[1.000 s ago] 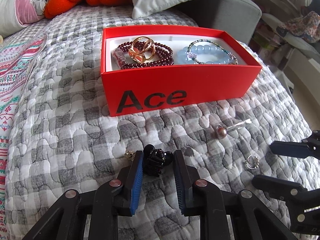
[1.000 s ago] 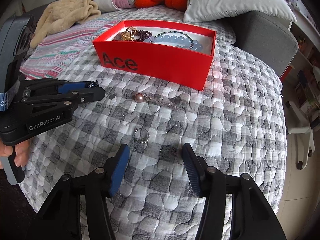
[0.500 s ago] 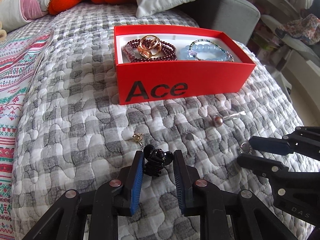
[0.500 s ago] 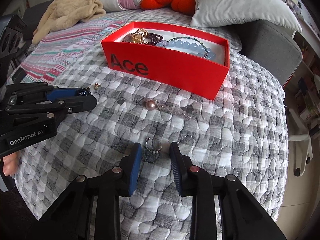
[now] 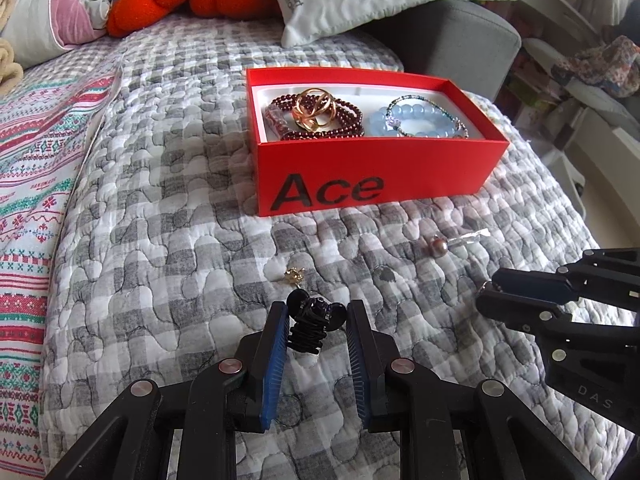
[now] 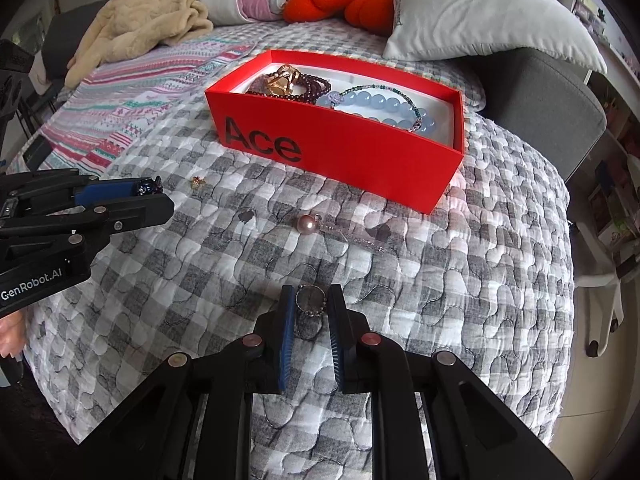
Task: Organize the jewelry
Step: 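Grasp the silver ring with the right gripper while the left gripper holds the clip, then carry the clip into the box and open the left gripper while the right gripper carries the ring over, then lower the silver ring onto the blue bracelet and open the right gripper, then grasp the small gold earring with the left gripper while the right gripper moves toward the pink pearl earring, then close the right gripper on the pink pearl earring and lift it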
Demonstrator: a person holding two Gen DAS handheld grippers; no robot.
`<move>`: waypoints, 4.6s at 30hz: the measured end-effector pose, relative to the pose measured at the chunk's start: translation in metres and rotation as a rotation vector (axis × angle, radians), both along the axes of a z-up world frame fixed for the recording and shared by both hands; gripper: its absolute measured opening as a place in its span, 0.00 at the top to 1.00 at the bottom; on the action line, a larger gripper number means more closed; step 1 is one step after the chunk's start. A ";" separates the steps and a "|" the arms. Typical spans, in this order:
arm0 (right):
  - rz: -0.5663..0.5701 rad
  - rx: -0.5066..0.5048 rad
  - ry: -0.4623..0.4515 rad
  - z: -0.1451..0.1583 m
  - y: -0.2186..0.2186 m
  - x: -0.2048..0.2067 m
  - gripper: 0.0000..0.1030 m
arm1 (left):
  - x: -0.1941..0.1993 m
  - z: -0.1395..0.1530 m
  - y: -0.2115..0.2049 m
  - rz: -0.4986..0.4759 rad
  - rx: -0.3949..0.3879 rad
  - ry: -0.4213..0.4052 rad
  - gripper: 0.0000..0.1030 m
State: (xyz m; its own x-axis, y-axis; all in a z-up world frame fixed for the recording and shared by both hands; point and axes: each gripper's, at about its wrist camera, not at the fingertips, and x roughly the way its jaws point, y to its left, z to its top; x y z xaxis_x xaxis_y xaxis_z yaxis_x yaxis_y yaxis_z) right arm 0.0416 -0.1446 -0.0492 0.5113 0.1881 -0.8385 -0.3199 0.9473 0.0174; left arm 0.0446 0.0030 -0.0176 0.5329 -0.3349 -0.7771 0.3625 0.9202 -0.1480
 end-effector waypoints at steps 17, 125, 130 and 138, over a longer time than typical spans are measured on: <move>-0.141 0.165 -0.059 0.043 -0.036 0.025 0.83 | 0.029 0.026 0.022 0.086 -0.097 -0.035 0.78; -0.074 0.049 -0.016 -0.008 -0.035 0.026 0.41 | 0.031 -0.021 -0.001 0.004 -0.006 0.002 1.00; -0.040 0.050 -0.021 -0.007 -0.031 0.026 0.41 | 0.029 -0.015 0.004 0.049 -0.017 -0.002 1.00; 0.108 0.027 -0.047 -0.006 -0.008 0.033 0.41 | 0.025 -0.006 0.008 0.055 -0.052 -0.008 1.00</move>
State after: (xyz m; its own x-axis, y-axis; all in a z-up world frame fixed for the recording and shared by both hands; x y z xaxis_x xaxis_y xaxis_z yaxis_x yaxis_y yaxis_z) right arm 0.0741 -0.1524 -0.0551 0.5259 0.2666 -0.8077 -0.4208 0.9068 0.0254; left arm 0.0698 0.0109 -0.0236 0.5573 -0.3452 -0.7551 0.3132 0.9297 -0.1939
